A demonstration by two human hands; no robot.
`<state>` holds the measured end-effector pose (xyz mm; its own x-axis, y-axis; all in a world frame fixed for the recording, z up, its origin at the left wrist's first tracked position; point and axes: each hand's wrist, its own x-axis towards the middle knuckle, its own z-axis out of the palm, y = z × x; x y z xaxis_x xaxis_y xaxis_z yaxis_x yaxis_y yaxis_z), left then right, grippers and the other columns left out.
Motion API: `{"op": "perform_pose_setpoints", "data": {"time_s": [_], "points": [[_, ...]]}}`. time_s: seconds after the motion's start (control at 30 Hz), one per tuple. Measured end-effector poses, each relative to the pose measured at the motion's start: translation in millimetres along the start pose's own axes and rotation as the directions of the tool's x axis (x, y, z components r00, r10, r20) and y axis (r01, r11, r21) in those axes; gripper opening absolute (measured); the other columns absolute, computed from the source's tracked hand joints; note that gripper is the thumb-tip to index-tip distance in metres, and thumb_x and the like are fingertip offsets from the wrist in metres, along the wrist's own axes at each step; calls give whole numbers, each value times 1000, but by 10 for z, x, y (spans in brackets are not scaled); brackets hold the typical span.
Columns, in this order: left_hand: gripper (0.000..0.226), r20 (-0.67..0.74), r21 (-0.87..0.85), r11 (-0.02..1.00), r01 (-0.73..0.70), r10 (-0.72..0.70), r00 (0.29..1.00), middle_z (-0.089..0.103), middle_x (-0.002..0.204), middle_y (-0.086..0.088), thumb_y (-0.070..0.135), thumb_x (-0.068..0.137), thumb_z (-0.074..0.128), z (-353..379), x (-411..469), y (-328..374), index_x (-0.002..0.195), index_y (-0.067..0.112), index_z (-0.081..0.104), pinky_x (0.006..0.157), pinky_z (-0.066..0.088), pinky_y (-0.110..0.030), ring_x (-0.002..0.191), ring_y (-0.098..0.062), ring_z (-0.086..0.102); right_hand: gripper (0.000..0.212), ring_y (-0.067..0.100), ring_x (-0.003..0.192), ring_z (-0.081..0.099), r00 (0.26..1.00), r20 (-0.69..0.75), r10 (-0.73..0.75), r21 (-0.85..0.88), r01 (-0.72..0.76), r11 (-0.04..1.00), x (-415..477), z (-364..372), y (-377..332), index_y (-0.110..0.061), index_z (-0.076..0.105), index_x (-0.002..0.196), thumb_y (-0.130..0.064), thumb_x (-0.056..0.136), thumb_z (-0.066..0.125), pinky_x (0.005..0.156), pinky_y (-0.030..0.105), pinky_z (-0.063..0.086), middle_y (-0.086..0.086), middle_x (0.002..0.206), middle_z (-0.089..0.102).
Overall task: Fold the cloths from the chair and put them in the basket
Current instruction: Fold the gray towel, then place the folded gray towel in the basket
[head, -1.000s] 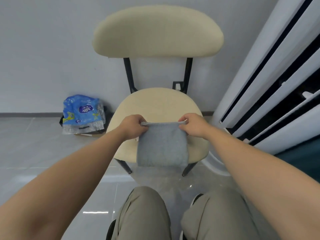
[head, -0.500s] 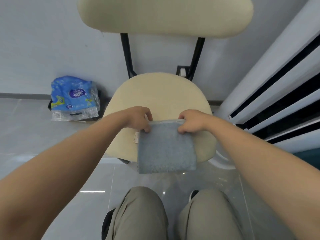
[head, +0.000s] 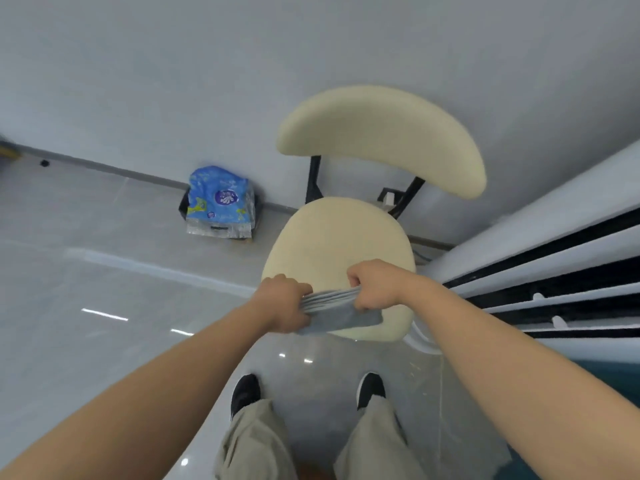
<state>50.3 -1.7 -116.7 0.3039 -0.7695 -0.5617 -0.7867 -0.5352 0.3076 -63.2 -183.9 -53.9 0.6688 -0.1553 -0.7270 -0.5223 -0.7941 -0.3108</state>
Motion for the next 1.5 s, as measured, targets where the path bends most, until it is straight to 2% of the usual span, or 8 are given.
{"op": "perform_pose_setpoints", "data": {"time_s": [0.23,0.4,0.57,0.63,0.77,1.13,1.27,1.5], "points": [[24,-285,-296,951,87,-174,943,56,89,6,32,74,71,-1311,-2048,-622,96,24,67,81,49,-35,93,-21,57,19,16,68,52,970,-207,-125,111,151,982,-982,-778,-1601,-19,52,77,-13,73,71,57,30,41,-2,78,58],[16,-482,-498,866,44,-318,817,67,85,11,24,77,76,-1934,-3212,-1343,88,30,66,68,47,-21,82,-3,61,24,21,63,67,925,-326,-197,263,288,921,-1172,-967,-2768,-12,57,80,-11,68,78,62,43,59,12,77,67],[13,-562,-539,841,38,-393,727,70,88,15,30,80,76,-2245,-3983,-2212,91,34,70,73,55,-31,84,-3,63,24,12,50,60,886,-379,-268,320,398,860,-1098,-1122,-3993,-3,57,87,-1,75,77,42,22,48,5,73,60],[14,-584,-556,831,34,-419,696,70,88,17,29,80,75,-2315,-4163,-2550,92,34,71,74,55,-30,86,-1,63,22,11,52,60,872,-378,-312,281,429,859,-968,-1183,-4386,-5,58,88,-2,76,76,45,26,53,5,74,61],[15,-582,-617,787,17,-471,663,70,89,19,26,81,75,-2405,-4324,-3280,93,36,71,74,51,-22,88,1,63,20,14,58,60,853,-369,-368,220,465,857,-552,-1305,-5100,-16,60,83,-6,74,74,56,42,60,9,76,66],[24,-396,-652,739,171,-523,755,67,92,18,19,84,68,-2964,-4279,-5992,105,32,69,62,50,-17,83,0,63,18,-1,65,58,834,-265,-484,94,522,848,1548,-1865,-7406,-28,67,83,-15,73,73,60,19,46,-10,77,70],[33,-358,-650,718,249,-578,733,67,100,14,12,81,65,-3366,-4524,-6996,109,30,68,77,51,-22,92,-4,61,17,2,71,62,824,-200,-530,58,550,833,2138,-2182,-8472,-30,68,83,-17,73,73,62,19,48,-11,79,70],[37,-387,-706,670,228,-636,668,68,98,16,9,81,66,-3952,-4808,-8912,108,35,66,70,47,-19,89,-3,62,15,4,72,63,791,-179,-585,-28,590,807,3189,-2650,-10259,-29,68,84,-19,75,71,64,23,51,-12,79,69]]}}
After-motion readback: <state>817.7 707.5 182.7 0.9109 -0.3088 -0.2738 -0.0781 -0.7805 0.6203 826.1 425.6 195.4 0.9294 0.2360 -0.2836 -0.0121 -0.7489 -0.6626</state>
